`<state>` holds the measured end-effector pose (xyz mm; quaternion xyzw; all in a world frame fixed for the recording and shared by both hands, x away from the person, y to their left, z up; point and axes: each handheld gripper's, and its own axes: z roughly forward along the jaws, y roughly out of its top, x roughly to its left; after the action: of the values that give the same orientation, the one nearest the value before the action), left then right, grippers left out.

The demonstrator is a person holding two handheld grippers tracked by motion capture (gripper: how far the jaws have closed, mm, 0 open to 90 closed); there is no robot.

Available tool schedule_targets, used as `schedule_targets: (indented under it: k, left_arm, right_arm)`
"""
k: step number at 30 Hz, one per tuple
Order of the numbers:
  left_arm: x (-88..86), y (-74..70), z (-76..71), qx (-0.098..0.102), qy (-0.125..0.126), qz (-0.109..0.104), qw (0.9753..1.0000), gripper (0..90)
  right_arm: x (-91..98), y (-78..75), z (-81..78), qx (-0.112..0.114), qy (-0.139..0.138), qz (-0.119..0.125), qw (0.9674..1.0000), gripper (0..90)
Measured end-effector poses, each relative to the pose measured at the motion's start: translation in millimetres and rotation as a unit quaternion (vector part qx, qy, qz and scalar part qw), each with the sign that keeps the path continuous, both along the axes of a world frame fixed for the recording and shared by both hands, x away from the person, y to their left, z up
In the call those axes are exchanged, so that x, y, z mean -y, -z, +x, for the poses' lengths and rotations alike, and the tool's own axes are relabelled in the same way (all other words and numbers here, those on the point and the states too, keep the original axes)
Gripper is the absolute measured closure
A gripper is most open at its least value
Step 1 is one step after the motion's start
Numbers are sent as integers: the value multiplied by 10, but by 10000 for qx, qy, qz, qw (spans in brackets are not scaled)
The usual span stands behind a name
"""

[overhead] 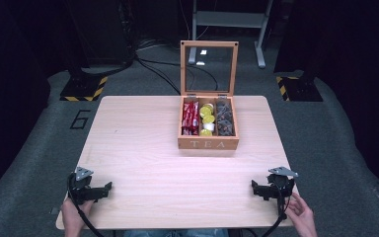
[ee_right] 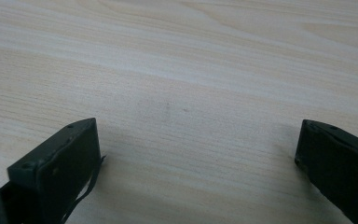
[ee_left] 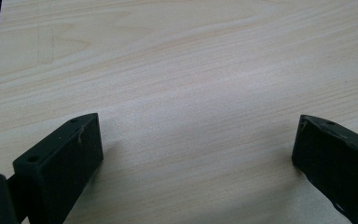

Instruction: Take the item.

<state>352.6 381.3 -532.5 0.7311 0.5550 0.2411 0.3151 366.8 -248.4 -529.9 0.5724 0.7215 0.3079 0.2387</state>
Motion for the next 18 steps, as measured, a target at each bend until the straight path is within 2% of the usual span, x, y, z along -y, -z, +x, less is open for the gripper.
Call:
schedule_targets:
  k: [7, 9, 18]
  left_arm:
    - [-3, 0, 15, -5, -127, -20, 9999, 14]
    - [1, 0, 14, -10, -149, -6, 9999, 13]
    - [6, -8, 23, -53, -153, 5, 9999, 9]
  right_arm:
    - [-2, -1, 0, -10, 4, 8, 10000, 0]
    - [31, 0, 20, 21, -310, -40, 9995, 0]
    - [68, -3, 90, -1, -615, -39, 9981, 0]
